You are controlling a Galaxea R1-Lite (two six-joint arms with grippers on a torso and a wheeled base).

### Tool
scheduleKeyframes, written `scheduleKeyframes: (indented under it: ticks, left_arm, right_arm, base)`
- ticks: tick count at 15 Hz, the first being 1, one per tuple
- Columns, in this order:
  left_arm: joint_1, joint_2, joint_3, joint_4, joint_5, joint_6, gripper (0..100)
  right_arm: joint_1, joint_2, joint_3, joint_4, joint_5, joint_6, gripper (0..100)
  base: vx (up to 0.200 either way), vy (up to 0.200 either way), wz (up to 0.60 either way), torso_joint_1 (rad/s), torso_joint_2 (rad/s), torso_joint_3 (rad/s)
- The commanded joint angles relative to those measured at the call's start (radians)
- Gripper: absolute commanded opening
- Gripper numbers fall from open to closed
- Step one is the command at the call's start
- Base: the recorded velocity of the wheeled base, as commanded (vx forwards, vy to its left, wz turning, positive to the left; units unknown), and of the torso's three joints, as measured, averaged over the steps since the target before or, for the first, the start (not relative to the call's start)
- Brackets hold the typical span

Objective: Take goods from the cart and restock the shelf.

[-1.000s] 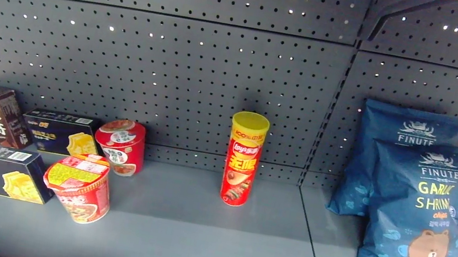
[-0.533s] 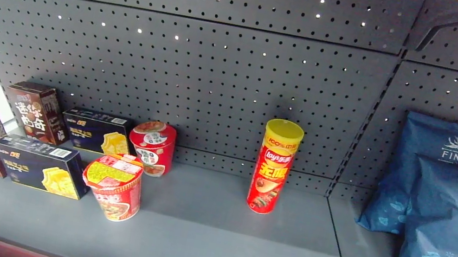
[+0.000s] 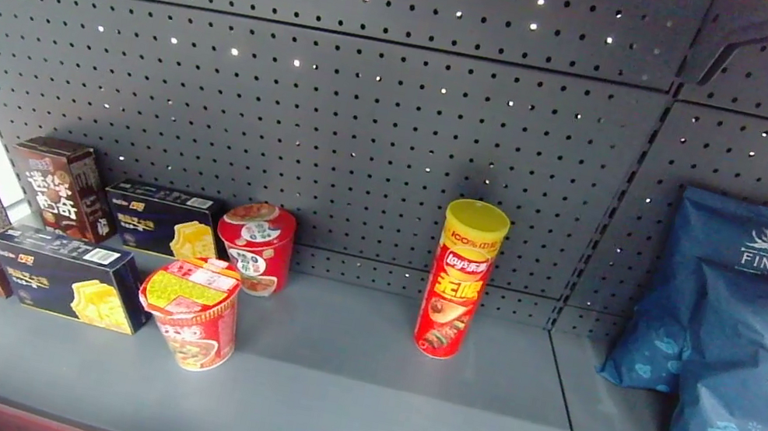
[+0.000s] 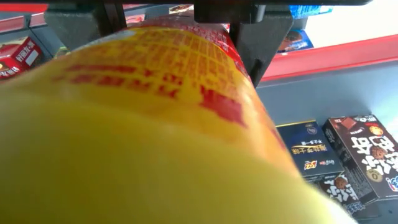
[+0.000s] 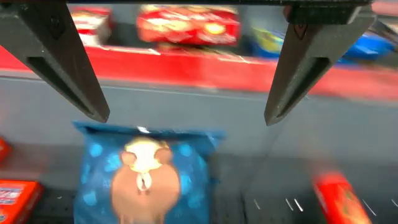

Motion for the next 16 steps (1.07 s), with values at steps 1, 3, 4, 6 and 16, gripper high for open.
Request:
scheduleKeyframes:
  ticks: [1,3,4,6,16]
  left_arm:
    - [0.000,0.001,0.020,0.000,-0.004,0.002,0]
    - [0.000,0.002,0.028,0.000,-0.002,0.001,0]
    - [0.000,0.001,0.031,0.000,-0.001,0.001,0]
    - [-0.002,0.004,0.028,0.000,0.001,0.001,0]
    - [-0.003,0.004,0.035,0.001,-0.004,-0.002,0]
  right_arm:
    - [0.094,0.426,-0.400,-0.013,0.021,0.088,100]
    - [0.283,0.528,-0.421,0.001,0.106,-0.156,100]
    - [0.321,0.588,-0.433,-0.013,0.112,-0.157,100]
    - [0.508,0.788,-0.476,-0.094,0.110,-0.119,100]
    - [0.488,1.431,-0.713,-0.399,0.225,-0.078,100]
  base:
    - [0.000,0.000,0.00,0.000,0.00,0.000]
    - [0.000,0.000,0.00,0.000,0.00,0.000]
    - [0.000,0.000,0.00,0.000,0.00,0.000]
    - [0.000,0.000,0.00,0.000,0.00,0.000]
    - [0.000,0.000,0.00,0.000,0.00,0.000]
